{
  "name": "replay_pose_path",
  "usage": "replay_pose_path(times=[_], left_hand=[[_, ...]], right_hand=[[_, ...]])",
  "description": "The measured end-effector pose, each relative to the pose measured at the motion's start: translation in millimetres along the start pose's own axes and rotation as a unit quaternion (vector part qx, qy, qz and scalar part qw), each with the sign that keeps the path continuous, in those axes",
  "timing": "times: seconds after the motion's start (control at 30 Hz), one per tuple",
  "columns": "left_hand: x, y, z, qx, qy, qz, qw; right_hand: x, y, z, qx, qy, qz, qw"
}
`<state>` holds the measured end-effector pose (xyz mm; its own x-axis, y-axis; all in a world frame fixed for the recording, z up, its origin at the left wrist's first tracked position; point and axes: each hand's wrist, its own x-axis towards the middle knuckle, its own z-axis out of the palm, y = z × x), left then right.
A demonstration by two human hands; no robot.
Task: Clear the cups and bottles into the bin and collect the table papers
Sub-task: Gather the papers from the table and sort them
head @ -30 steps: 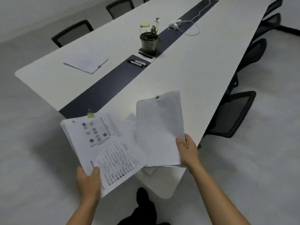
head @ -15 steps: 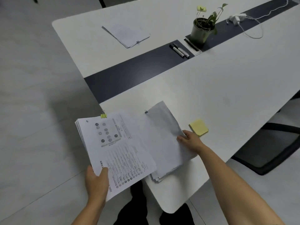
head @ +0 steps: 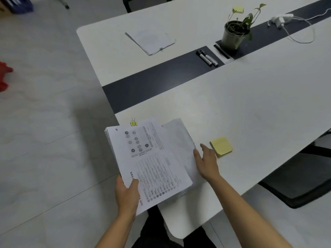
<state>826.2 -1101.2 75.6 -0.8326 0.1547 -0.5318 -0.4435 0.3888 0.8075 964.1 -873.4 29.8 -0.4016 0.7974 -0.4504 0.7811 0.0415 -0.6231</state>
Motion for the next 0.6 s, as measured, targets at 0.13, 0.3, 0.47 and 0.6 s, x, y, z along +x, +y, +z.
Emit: replay_pose_path(times=[0.13,0.3,0.47,0.6], left_hand=[[-12.7,-2.1,39.4,-0.003,-0.029,-0.002,1.0],[-4.7,-19.9,67.7,0.063,-0.085,-0.048,0.993],[10.1,-45.0,68.4,0.14,-0.127,-0.094,0.977],[14.1,-50.5,64.6,0.098,-0.096,-0.124,0.983]], right_hand=[[-31.1,-12.5,-11.9,0.187,-0.113,0.013,0.976],[-20.7,8.0,-9.8,0.097,-0.127,0.04,0.986],[-5.9,25.0,-2.4,0.041,-0.135,0.038,0.989],[5.4,39.9,5.2,-0.026,-0.12,0.008,0.992]])
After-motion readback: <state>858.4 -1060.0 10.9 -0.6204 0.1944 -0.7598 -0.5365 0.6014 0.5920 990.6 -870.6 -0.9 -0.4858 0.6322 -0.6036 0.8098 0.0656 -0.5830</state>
